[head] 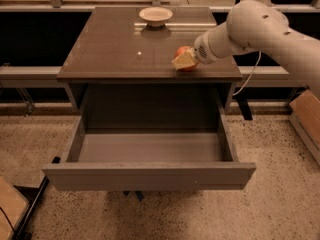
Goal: Place apple into top drawer
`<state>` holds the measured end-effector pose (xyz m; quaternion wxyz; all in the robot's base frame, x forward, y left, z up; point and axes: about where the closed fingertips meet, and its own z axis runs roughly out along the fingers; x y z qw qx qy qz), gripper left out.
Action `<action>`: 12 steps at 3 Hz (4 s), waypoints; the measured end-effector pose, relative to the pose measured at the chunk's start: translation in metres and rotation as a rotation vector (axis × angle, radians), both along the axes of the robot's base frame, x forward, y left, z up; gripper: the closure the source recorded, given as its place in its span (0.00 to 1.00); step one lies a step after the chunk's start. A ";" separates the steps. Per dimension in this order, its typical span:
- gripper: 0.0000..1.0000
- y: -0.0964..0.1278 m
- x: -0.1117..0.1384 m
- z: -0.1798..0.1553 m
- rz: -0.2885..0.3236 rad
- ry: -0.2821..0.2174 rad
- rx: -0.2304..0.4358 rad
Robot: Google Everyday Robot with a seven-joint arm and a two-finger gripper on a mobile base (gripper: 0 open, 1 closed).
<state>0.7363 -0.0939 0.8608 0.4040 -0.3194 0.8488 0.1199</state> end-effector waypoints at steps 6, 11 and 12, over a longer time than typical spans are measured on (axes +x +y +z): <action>1.00 0.064 -0.137 -0.174 0.180 0.161 -0.059; 0.00 0.061 -0.134 -0.214 0.145 0.252 0.027; 0.00 0.061 -0.134 -0.214 0.145 0.252 0.027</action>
Offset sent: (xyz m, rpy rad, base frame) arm -0.1858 0.0034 -0.0337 -0.0972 0.0797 0.3587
